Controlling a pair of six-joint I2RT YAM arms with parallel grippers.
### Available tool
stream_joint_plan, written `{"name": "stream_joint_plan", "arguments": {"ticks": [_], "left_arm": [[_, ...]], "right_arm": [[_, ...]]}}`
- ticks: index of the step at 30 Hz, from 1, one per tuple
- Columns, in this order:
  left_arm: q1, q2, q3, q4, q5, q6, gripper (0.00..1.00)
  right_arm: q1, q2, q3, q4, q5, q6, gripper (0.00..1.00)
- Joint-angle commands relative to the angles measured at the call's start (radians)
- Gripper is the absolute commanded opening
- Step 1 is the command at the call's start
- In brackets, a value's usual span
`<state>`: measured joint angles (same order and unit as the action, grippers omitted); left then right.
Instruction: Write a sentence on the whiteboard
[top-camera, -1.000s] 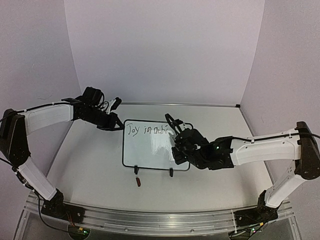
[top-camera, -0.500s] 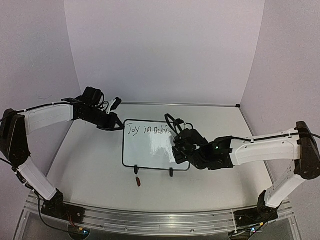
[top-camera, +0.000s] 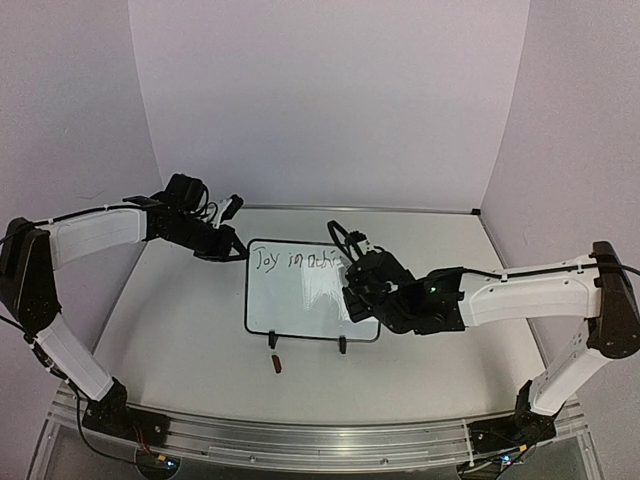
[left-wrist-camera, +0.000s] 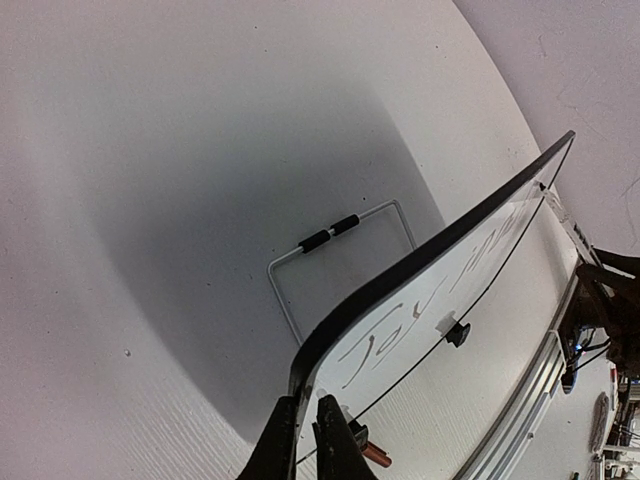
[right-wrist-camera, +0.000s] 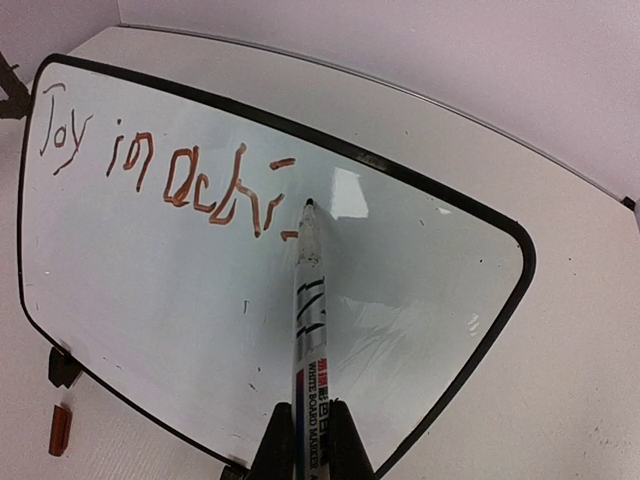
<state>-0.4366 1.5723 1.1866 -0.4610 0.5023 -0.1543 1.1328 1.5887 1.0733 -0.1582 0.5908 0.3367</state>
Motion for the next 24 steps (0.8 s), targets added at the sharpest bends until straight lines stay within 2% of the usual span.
{"name": "stream_joint_plan", "arguments": {"ticks": [1, 24], "left_arm": [[-0.002, -0.003, 0.008, 0.019, 0.01, 0.01, 0.08], [-0.001, -0.005, 0.007, 0.019, 0.012, 0.008, 0.08]], "right_arm": [[-0.001, 0.011, 0.02, -0.009, -0.012, 0.005, 0.0], [-0.001, -0.021, -0.023, -0.049, -0.062, 0.05, 0.0]]}}
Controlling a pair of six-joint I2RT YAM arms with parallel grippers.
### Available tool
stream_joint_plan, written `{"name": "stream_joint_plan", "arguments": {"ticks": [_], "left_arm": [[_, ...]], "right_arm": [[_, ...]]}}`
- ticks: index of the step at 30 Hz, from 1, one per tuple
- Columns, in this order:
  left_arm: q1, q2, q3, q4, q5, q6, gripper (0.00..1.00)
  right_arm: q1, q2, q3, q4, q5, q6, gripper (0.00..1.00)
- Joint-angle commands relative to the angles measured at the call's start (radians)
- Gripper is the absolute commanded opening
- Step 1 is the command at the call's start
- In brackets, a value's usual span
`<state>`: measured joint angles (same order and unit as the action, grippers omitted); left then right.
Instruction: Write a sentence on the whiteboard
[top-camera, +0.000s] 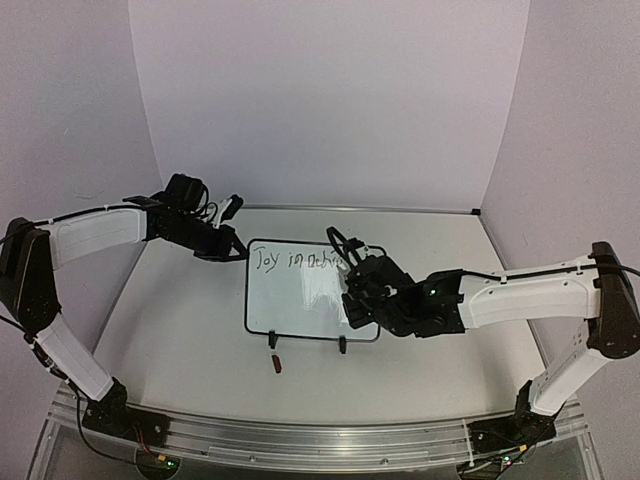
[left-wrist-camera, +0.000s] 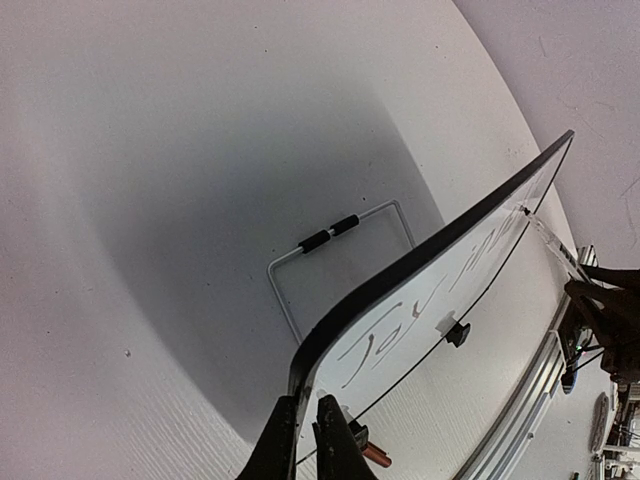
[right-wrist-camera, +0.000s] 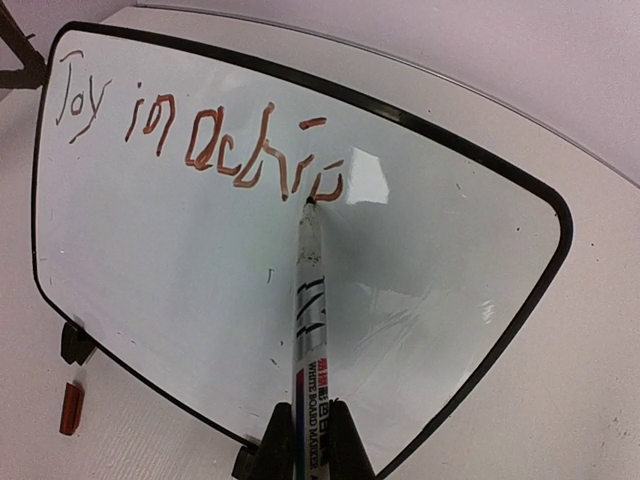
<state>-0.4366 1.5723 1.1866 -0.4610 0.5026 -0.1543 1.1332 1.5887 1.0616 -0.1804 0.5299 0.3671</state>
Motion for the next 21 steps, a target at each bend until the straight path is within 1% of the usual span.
{"name": "stream_joint_plan", "arguments": {"ticks": [1, 13, 21], "left_arm": [[-0.001, -0.005, 0.008, 0.019, 0.011, 0.007, 0.08], [-0.001, -0.006, 0.009, 0.019, 0.011, 0.007, 0.08], [-0.001, -0.004, 0.009, 0.02, 0.011, 0.007, 0.08]], "right_arm": [[-0.001, -0.022, -0.012, -0.029, -0.001, 0.021, 0.0], [-0.002, -0.05, -0.008, -0.056, 0.05, 0.029, 0.0], [0.0, -0.108, -0.031, -0.035, 0.064, 0.021, 0.0]]}}
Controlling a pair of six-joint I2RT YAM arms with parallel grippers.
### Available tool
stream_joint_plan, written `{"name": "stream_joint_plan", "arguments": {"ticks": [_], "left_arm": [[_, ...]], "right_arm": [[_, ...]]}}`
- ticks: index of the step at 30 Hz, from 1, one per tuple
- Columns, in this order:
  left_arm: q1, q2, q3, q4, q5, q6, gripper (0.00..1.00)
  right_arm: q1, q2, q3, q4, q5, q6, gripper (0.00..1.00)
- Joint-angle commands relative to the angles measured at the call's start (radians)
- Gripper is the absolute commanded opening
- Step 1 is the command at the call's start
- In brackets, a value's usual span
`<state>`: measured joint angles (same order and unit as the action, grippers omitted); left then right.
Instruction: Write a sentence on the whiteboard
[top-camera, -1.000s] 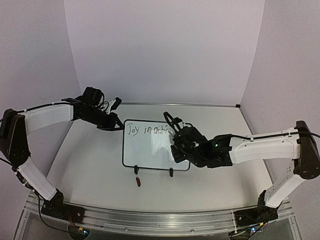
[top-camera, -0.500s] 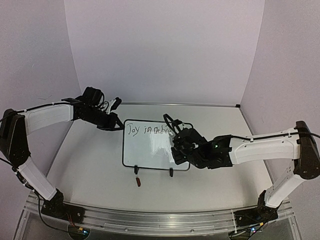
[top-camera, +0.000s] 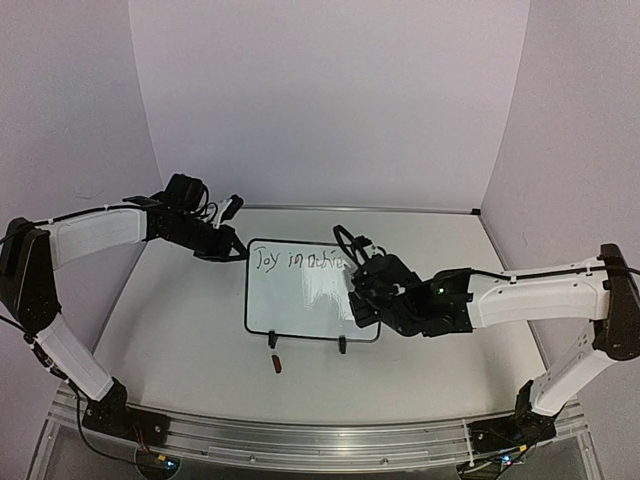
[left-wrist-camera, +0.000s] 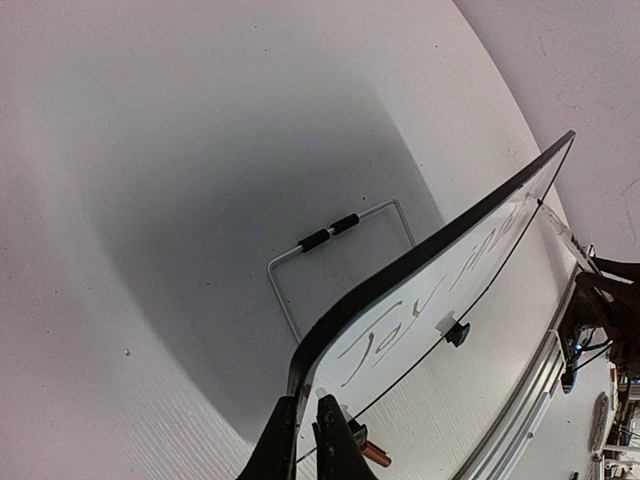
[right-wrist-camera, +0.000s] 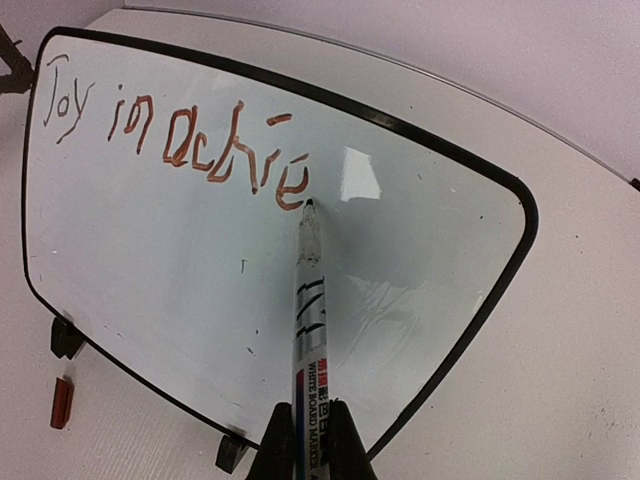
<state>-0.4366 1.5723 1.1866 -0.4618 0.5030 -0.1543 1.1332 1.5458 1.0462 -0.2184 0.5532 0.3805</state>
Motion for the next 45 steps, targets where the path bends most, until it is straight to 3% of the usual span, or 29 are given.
{"name": "stream_joint_plan", "arguments": {"ticks": [1, 33, 45], "left_arm": [[-0.001, -0.003, 0.009, 0.02, 0.012, 0.007, 0.08], [-0.001, -0.006, 0.009, 0.018, 0.011, 0.01, 0.08], [-0.001, -0.009, 0.008, 0.018, 0.011, 0.01, 0.08]], "right_arm": [[0.0, -0.069, -0.017, 0.004, 0.043, 0.004, 0.0], [-0.007, 0.053, 0.076, 0.012, 0.063, -0.061, 0.0], [-0.007, -0.006, 0.013, -0.004, 0.045, 0.001, 0.0]]}}
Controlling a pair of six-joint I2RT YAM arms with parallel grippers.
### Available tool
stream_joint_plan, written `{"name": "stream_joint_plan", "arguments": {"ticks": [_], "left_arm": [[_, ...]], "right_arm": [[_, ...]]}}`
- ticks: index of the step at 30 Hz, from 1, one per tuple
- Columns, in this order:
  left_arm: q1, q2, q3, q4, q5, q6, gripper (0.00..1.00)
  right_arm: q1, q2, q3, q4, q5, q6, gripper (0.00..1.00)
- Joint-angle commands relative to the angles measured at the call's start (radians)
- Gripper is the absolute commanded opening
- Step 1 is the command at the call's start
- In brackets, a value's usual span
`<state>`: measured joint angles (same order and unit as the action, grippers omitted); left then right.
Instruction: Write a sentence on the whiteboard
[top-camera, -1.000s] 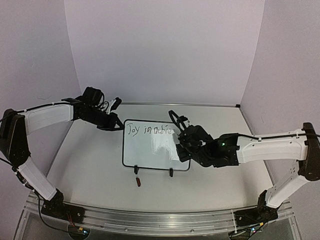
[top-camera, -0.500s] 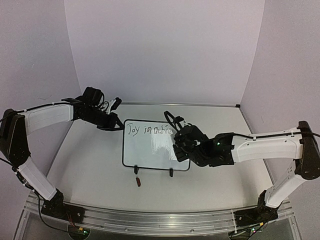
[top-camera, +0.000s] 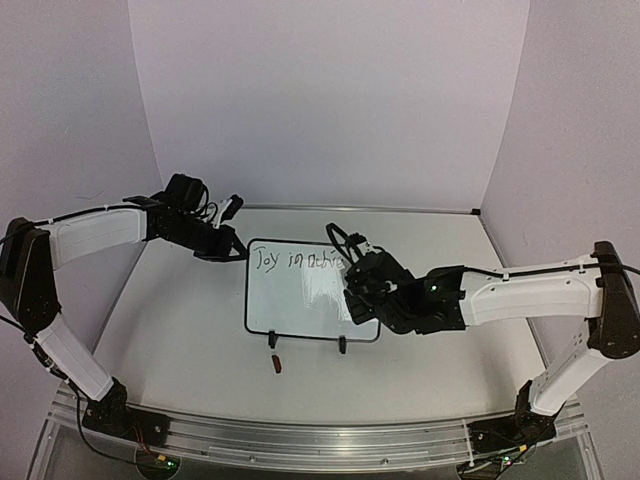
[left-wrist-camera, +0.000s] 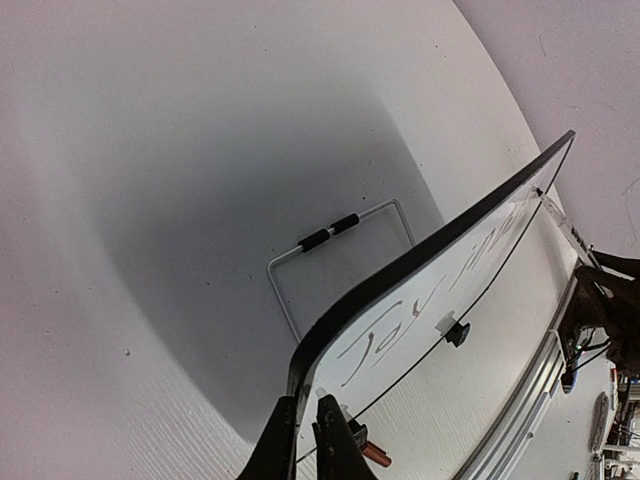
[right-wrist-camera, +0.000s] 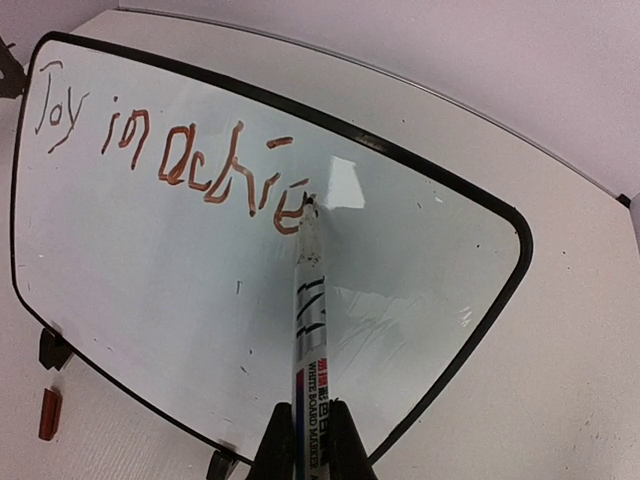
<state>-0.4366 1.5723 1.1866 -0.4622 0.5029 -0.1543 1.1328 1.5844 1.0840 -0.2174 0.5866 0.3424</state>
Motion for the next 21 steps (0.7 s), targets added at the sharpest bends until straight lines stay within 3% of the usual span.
{"name": "stream_joint_plan", "arguments": {"ticks": [1, 21], "left_arm": [[-0.001, -0.009, 0.009, 0.019, 0.011, 0.01, 0.08], [-0.001, -0.006, 0.011, 0.019, 0.013, 0.009, 0.08]], "right_arm": [[-0.006, -0.05, -0.033, -0.006, 0.008, 0.043, 0.0], [-0.006, -0.059, -0.024, -0.015, 0.042, 0.053, 0.0]]}}
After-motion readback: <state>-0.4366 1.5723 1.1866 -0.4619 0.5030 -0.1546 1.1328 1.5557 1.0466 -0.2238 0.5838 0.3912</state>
